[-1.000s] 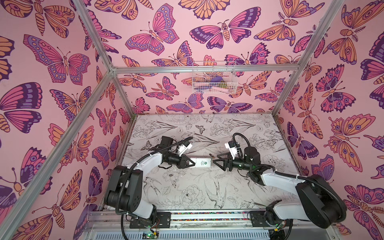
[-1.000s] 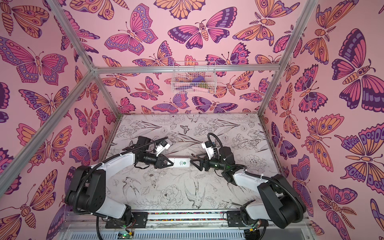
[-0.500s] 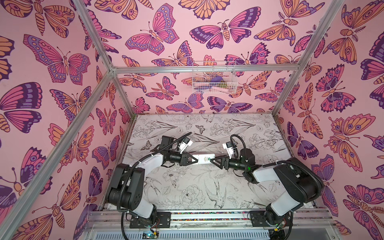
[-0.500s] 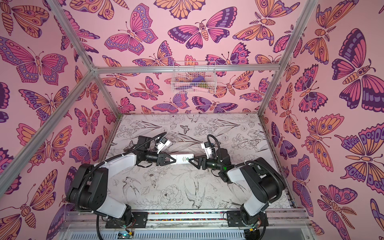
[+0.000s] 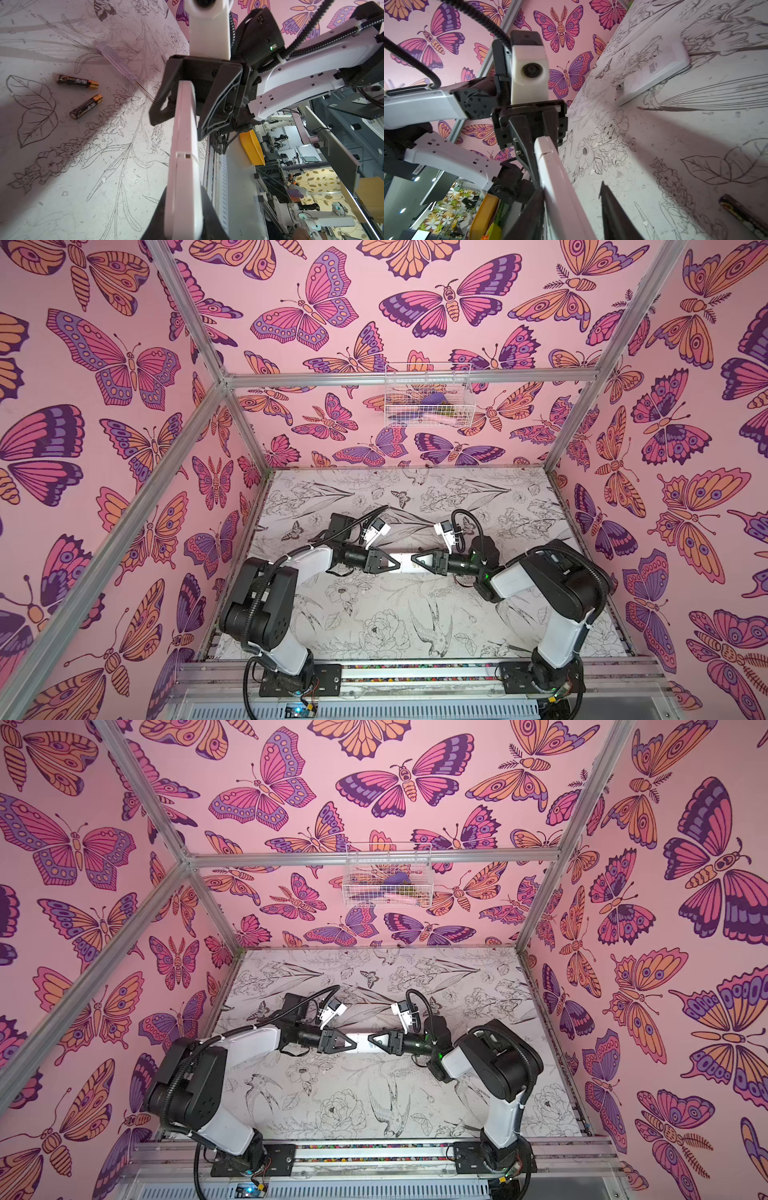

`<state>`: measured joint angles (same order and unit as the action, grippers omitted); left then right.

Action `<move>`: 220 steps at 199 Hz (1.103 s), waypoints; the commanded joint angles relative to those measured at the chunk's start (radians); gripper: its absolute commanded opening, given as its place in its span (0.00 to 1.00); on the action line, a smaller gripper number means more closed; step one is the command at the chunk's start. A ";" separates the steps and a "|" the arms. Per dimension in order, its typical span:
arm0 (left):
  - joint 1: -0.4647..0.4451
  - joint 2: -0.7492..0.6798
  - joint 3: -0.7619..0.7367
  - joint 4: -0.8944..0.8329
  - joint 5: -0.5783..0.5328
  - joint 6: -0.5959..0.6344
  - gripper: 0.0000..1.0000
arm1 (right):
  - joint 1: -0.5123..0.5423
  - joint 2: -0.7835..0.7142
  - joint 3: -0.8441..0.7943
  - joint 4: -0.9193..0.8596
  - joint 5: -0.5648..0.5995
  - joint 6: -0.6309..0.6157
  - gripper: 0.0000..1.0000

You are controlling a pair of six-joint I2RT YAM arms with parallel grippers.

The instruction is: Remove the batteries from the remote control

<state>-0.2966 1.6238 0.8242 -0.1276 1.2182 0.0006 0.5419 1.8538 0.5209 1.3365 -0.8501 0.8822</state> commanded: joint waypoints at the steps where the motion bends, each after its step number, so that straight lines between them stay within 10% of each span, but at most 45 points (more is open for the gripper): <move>1: -0.017 0.003 0.016 0.033 0.049 -0.003 0.00 | 0.016 0.020 0.014 0.092 0.006 0.049 0.33; 66: -0.021 -0.026 -0.012 0.037 0.032 -0.010 0.06 | 0.023 -0.002 -0.001 0.092 0.004 0.034 0.02; 146: -0.011 -0.096 -0.022 0.002 -0.056 -0.009 0.50 | 0.024 -0.045 -0.030 0.092 0.044 0.017 0.00; 220: 0.126 -0.172 -0.044 -0.021 -0.179 -0.002 0.68 | 0.025 -0.004 0.027 0.079 0.080 0.015 0.00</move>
<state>-0.2153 1.4807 0.7982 -0.1329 1.0882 -0.0101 0.5652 1.8317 0.5030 1.3811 -0.8036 0.9077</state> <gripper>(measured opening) 0.668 0.214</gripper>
